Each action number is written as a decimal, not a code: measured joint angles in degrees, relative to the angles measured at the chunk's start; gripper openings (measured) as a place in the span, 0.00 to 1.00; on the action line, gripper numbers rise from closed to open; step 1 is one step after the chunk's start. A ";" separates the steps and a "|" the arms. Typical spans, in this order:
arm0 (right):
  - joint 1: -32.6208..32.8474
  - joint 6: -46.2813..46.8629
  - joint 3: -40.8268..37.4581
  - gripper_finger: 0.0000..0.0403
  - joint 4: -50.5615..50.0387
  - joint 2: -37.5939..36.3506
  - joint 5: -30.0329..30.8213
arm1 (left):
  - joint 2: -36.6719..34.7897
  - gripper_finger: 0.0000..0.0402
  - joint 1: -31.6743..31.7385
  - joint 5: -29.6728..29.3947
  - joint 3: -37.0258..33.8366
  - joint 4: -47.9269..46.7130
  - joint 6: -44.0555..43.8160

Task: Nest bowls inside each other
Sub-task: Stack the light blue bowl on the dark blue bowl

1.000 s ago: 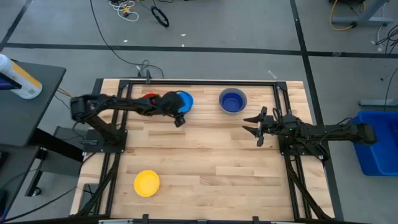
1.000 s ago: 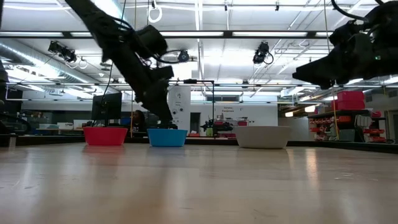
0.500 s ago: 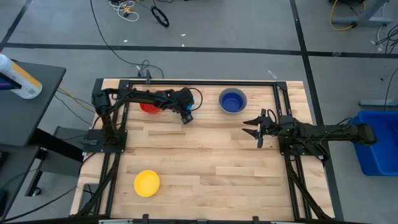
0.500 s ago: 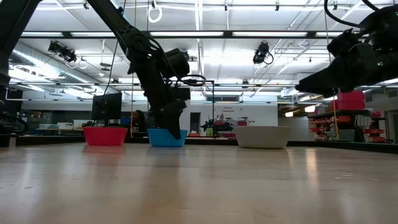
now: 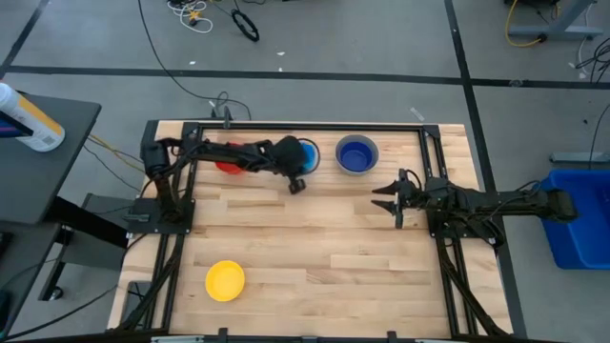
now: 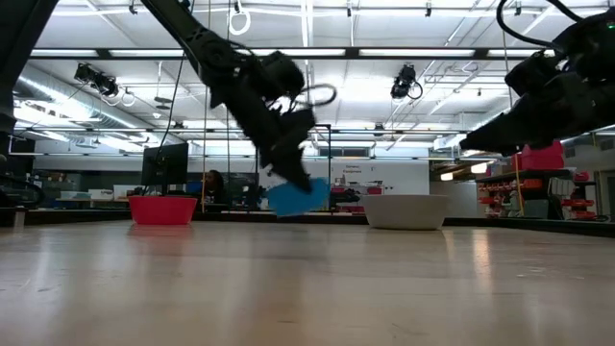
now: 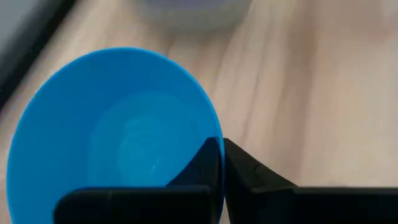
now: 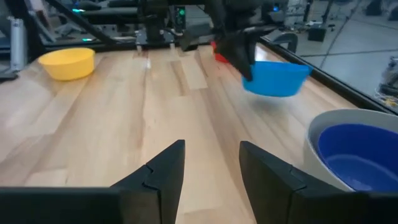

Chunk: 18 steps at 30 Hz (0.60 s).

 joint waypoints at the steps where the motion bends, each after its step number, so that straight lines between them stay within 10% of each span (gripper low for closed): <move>1: 0.01 -0.09 0.00 0.40 0.39 0.00 -0.33 | 0.00 0.02 -0.70 -0.01 0.87 1.17 0.71; 18: 0.01 1.79 0.00 0.39 -0.20 0.00 1.42 | 15.26 0.01 -1.29 9.23 26.24 -0.75 8.97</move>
